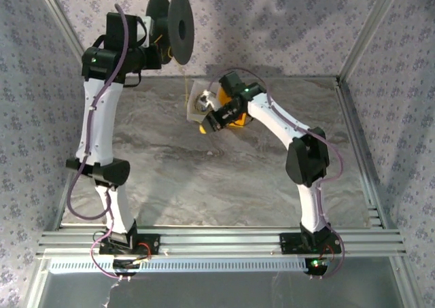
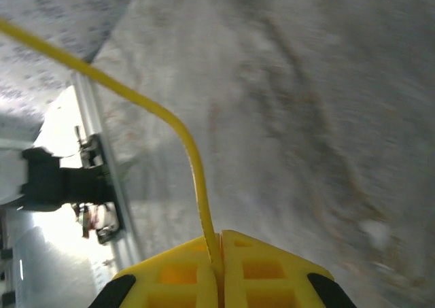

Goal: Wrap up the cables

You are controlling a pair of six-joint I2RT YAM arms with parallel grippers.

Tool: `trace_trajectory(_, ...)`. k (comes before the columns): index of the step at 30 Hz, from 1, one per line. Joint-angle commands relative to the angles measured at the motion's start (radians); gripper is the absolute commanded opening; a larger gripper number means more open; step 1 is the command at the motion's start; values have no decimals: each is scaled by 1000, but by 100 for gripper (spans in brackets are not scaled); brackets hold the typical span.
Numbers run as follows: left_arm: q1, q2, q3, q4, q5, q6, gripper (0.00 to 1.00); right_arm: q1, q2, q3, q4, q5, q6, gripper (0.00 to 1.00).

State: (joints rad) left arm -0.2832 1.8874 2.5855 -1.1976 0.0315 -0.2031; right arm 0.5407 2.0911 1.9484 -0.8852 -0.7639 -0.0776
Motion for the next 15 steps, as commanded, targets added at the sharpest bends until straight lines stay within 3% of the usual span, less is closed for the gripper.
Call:
trace_trajectory(1, 12, -186, -143, 138, 176, -8, 0, -71, 62, 84, -65, 30, -19, 0)
trace_trajectory(4, 59, -384, -468, 241, 350, 21, 0, -160, 123, 158, -68, 44, 6, 0)
trace_trajectory(8, 94, -598, -768, 230, 534, 192, 0, -253, 221, 323, -132, 89, 25, 0)
trace_trajectory(15, 39, -764, -905, -73, 613, 473, 0, -360, 323, 640, -220, 139, 112, 0)
